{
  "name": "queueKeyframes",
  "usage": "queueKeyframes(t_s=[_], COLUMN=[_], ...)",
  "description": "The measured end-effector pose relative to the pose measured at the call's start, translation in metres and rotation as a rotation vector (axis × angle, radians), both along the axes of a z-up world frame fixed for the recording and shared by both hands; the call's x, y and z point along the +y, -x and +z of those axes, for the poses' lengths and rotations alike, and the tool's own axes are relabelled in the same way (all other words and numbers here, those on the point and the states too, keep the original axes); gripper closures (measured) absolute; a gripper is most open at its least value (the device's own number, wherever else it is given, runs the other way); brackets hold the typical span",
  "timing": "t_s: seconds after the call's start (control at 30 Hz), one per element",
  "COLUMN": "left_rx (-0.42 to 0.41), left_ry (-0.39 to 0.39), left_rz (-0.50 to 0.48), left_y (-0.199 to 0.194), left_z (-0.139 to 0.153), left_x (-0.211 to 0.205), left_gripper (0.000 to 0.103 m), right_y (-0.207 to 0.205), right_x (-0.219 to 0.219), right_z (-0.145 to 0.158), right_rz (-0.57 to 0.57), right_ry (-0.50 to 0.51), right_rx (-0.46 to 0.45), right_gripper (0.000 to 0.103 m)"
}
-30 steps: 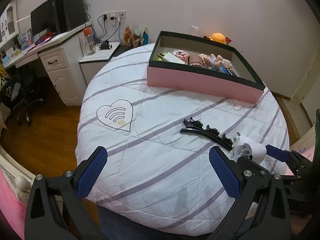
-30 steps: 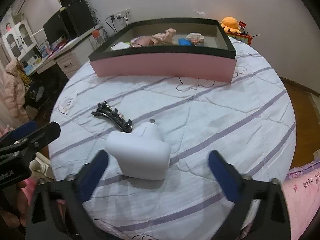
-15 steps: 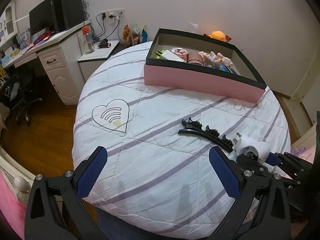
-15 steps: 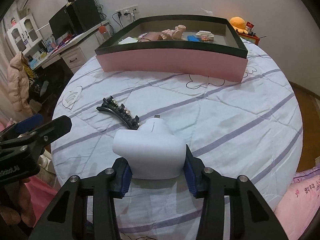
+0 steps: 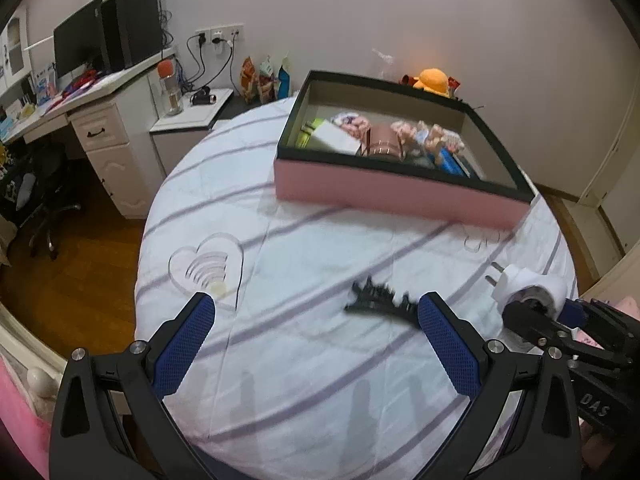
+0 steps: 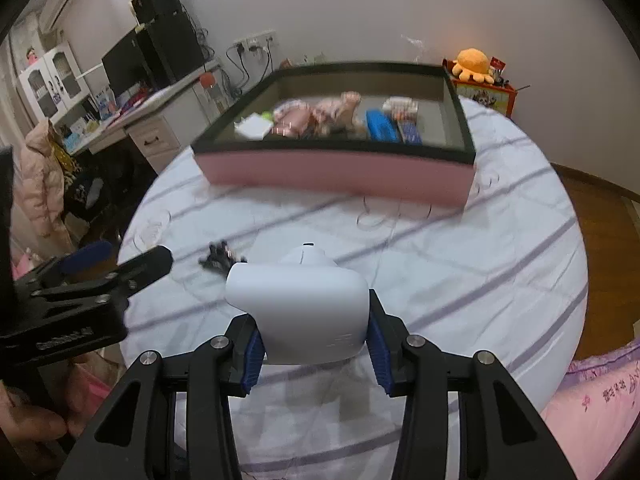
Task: Organize rigid objects
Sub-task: 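Carry the white plug with the right tool into the box and release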
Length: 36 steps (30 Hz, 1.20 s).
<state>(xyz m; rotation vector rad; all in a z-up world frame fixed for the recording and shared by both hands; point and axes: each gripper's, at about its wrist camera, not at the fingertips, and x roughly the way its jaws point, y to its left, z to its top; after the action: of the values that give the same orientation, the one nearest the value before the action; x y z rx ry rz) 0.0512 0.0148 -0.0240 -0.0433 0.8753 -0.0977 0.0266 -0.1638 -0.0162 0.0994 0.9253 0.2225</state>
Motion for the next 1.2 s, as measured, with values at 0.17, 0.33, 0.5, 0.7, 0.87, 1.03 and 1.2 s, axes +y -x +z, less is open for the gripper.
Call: queueKeyframes(t_s=[0.17,0.33,0.5,0.7,0.87,1.03,1.2], left_rx=[-0.032,-0.062,-0.077,-0.071,-0.062,-0.041,-0.026], left_ry=[0.012,0.014,0.014,0.018,0.028,0.035,0.044], left_rz=[-0.006,-0.008,-0.012,-0.022,-0.014,-0.004,0.006], left_y=[-0.026,-0.057,-0.097,-0.146,-0.178,-0.201,-0.219], left_z=[0.013,0.024,0.031,0.027,0.021,0.011,0.002], left_x=[-0.006,-0.012,-0.019,-0.027,-0.028,-0.027,-0.023], left_gripper=[0.000,0.000,0.000,0.000,0.000,0.000,0.000], right_y=[-0.020,-0.056,-0.094,-0.150,-0.197,-0.234,-0.257], right_x=[-0.006,-0.017,-0.024,-0.032,-0.028,-0.021,-0.014], right_z=[0.023,0.043,0.048,0.041,0.037,0.028,0.012], right_rz=[-0.004,-0.017,-0.028,-0.042,-0.025,-0.016,-0.001], right_ry=[0.001,0.013,0.022,0.035,0.052,0.085,0.108], right_rx=[-0.055,-0.104,-0.119,-0.108,-0.088,-0.055,-0.002], right_gripper=[0.058,0.058,0.058,0.058,0.058,0.058,0.058])
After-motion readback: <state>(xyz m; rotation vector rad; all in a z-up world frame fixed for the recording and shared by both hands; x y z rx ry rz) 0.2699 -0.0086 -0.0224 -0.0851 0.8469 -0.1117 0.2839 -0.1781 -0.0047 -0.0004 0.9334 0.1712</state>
